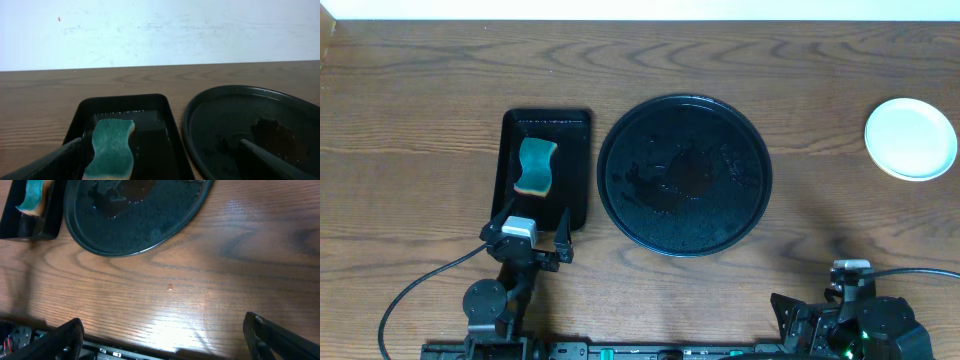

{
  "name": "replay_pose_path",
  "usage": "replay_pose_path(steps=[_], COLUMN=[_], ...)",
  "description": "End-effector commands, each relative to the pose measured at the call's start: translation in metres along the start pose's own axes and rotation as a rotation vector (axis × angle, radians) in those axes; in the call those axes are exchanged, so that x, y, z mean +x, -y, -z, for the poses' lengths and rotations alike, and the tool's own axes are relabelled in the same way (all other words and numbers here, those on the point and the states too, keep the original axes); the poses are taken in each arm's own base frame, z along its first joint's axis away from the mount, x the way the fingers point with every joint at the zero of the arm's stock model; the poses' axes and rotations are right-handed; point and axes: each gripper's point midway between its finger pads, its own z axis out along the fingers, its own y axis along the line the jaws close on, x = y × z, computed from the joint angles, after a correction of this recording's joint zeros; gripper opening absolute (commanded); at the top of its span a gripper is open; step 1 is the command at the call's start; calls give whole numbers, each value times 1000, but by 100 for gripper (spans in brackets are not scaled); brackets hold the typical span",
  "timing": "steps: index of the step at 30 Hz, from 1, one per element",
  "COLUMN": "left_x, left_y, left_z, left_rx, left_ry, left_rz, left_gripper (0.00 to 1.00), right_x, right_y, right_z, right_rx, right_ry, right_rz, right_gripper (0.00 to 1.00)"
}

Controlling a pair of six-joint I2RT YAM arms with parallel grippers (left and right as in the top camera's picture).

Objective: Clean dirty plates on tray and stack at the side

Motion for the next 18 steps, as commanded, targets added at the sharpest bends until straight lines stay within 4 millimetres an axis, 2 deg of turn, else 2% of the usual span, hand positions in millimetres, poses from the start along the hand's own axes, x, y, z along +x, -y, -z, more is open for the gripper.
replay_pose_path(steps=[1, 18], left_x=[15, 15], left_y=[2, 2], left_z=[-2, -2], left_rx=[15, 15], left_ry=[-33, -33], left_rz=[20, 20], left_gripper=[95, 95], right_x=[1, -2], right_y=[-2, -3], right_z=[1, 1], right_rx=[-13, -18], right_ry=[-1, 11], right_rz=[-7, -10], right_gripper=[99, 99])
